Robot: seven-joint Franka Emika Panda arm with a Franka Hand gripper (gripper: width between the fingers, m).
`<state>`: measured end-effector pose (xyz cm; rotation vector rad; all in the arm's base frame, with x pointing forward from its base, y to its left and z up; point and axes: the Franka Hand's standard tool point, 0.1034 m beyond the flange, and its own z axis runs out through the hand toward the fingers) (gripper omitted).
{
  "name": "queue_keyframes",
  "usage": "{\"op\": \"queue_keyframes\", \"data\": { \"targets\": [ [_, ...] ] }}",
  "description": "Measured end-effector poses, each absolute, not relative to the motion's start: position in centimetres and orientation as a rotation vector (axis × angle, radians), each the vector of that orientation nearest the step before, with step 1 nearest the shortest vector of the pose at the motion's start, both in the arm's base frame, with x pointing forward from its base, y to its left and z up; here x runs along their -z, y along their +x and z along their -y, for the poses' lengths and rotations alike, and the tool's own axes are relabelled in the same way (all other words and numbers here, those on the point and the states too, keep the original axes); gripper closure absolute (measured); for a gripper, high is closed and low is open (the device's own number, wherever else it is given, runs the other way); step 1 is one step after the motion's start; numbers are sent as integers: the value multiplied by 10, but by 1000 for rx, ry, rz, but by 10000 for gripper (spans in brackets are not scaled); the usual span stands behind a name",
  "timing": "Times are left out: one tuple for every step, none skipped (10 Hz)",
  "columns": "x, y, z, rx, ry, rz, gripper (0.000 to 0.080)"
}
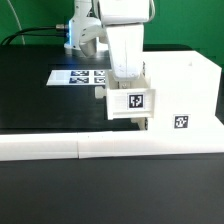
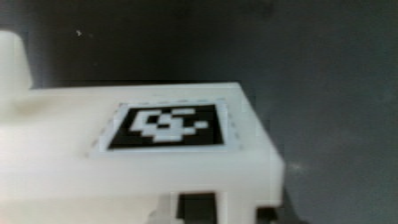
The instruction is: Assemble drawer
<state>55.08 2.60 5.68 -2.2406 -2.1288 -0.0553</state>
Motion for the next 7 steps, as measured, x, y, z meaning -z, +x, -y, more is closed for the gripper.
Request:
{"op": "queue_keyframes", "data": {
  "targets": [
    [-57,551,-26,55,-2241,2128,678],
    [-57,551,-25,55,-2242,2128,678],
    [-63,552,-24,54,-2244,2131,541],
    [-73,555,-23,62,-2251,2141,359],
    [-79,556,-22,57,-2254,2144,225],
    [-87,557,-19,48,-2258,2145,225],
    [-96,558,-15,34,-2262,2142,173]
  ]
}}
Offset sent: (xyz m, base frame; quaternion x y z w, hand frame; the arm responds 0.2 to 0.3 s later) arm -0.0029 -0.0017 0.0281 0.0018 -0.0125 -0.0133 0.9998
